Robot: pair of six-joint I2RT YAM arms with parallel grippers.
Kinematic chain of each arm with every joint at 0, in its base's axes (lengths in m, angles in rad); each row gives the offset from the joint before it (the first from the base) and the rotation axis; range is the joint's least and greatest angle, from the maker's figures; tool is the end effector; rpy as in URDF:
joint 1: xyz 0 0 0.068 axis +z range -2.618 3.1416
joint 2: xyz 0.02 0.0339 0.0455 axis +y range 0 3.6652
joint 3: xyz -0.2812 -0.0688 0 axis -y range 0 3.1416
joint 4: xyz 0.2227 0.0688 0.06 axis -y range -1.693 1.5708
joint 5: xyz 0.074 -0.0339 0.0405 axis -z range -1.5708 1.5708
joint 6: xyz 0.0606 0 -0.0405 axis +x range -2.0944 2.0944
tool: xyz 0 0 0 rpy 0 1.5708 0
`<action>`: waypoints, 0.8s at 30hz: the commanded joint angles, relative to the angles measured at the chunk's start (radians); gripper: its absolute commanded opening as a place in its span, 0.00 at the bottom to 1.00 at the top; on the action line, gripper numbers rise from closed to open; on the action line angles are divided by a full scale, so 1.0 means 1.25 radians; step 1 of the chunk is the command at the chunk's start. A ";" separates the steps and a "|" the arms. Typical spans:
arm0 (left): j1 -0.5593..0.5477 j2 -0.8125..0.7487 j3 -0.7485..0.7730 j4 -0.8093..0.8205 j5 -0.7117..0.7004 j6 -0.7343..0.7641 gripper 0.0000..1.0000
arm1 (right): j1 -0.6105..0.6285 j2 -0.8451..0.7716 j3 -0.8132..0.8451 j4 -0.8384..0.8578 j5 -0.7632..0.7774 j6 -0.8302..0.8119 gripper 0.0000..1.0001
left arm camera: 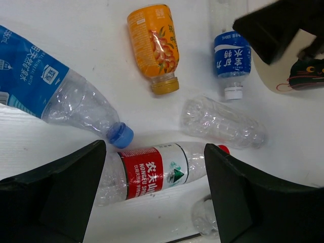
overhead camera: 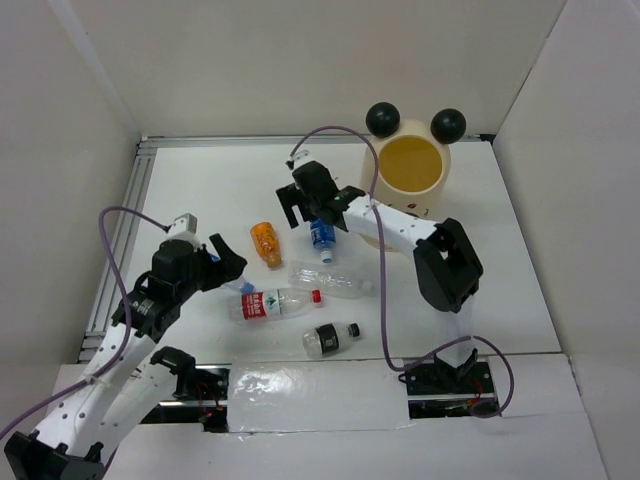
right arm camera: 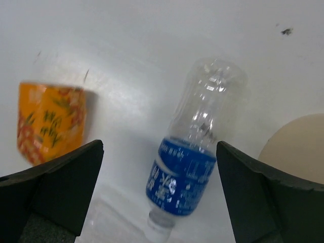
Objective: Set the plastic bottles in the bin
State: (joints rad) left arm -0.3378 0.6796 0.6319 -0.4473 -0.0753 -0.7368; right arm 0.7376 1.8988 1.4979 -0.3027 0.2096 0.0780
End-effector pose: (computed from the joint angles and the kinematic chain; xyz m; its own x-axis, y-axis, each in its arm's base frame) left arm 0.1382 -0.0437 0.2757 -0.5120 -0.5303 -0.6757 -0.1026 0.8188 -0.5648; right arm 0.3346 0.2870 0.2618 -0.5195 -0.3691 -0.7707 -0.5014 0.8620 -0.0748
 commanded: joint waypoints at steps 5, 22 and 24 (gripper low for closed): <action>-0.011 -0.064 -0.006 -0.072 -0.046 -0.050 0.91 | -0.030 0.151 0.145 -0.055 0.133 0.080 0.99; -0.026 -0.043 -0.037 -0.227 -0.131 -0.388 0.99 | -0.092 0.214 0.201 -0.080 -0.171 0.007 0.48; -0.026 -0.043 -0.037 -0.240 -0.145 -0.446 1.00 | -0.083 0.132 0.201 -0.061 -0.263 -0.072 0.44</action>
State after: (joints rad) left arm -0.3656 0.6250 0.5949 -0.7055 -0.2127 -1.1385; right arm 0.6281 2.2097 1.7126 -0.4084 0.0811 0.0982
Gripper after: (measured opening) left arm 0.993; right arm 0.666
